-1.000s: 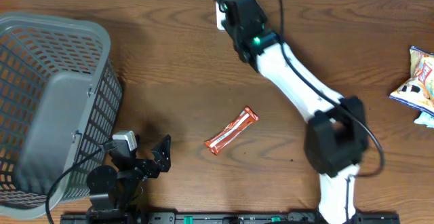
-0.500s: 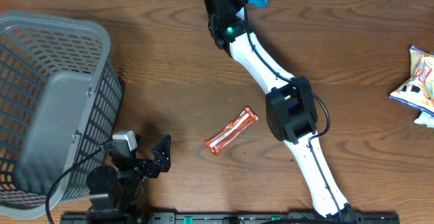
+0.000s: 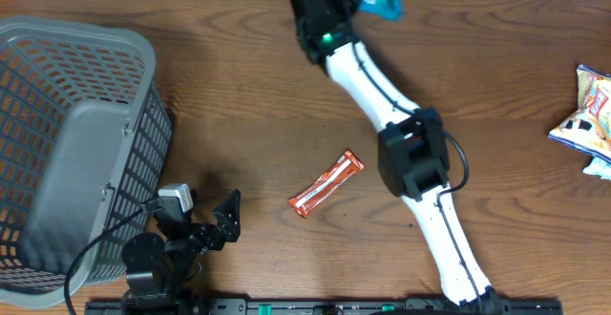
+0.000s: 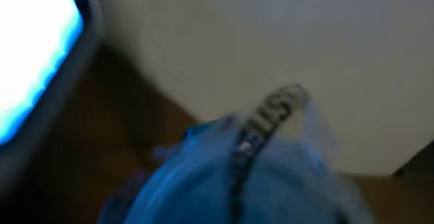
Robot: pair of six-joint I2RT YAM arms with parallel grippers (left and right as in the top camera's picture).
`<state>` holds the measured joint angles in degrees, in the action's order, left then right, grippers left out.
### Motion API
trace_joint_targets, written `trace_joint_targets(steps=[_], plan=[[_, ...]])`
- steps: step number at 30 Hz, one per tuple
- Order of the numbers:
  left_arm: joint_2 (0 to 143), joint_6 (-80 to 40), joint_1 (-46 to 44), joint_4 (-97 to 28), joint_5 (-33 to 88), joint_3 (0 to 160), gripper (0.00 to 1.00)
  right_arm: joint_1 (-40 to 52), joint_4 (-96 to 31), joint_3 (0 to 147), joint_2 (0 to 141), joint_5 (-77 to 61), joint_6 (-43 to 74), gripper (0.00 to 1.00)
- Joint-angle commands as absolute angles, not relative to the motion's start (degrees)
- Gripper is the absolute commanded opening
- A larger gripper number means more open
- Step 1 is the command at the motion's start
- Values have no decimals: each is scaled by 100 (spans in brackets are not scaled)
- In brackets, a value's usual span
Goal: Scan the item barcode
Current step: 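Swing the bottle right and set it down at the table edge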
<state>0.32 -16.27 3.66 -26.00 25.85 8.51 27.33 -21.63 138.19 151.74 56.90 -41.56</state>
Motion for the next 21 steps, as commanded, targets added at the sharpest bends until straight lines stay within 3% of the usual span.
trace_joint_targets(steps=[1, 6, 8, 13, 17, 19, 20, 21], plan=[[23, -1575, 395, -2718, 2655, 770, 99, 1909, -3232, 13994, 14667, 6523, -3037, 18], [23, -1575, 395, -2718, 2655, 770, 99, 1116, -4886, 13992, 14656, 6425, -1476, 12], [23, -1575, 395, -2718, 2655, 770, 99, 539, -5743, 13992, 14656, 5693, -725, 14], [23, -1575, 395, -2718, 2655, 770, 99, -366, -6447, 13970, 14658, 4412, -183, 12], [23, -1575, 395, -2718, 2655, 770, 99, -1007, -6713, 13968, 14658, 4254, 207, 12], [23, -1575, 395, -2718, 2655, 770, 99, -1269, -6812, 13970, 14658, 4241, 405, 20], [23, -1575, 395, -2718, 2655, 770, 99, -1347, -6851, 13970, 14658, 4206, 480, 32], [23, -1575, 395, -2718, 2655, 770, 99, -1448, -6888, 13970, 14658, 4049, 550, 49]])
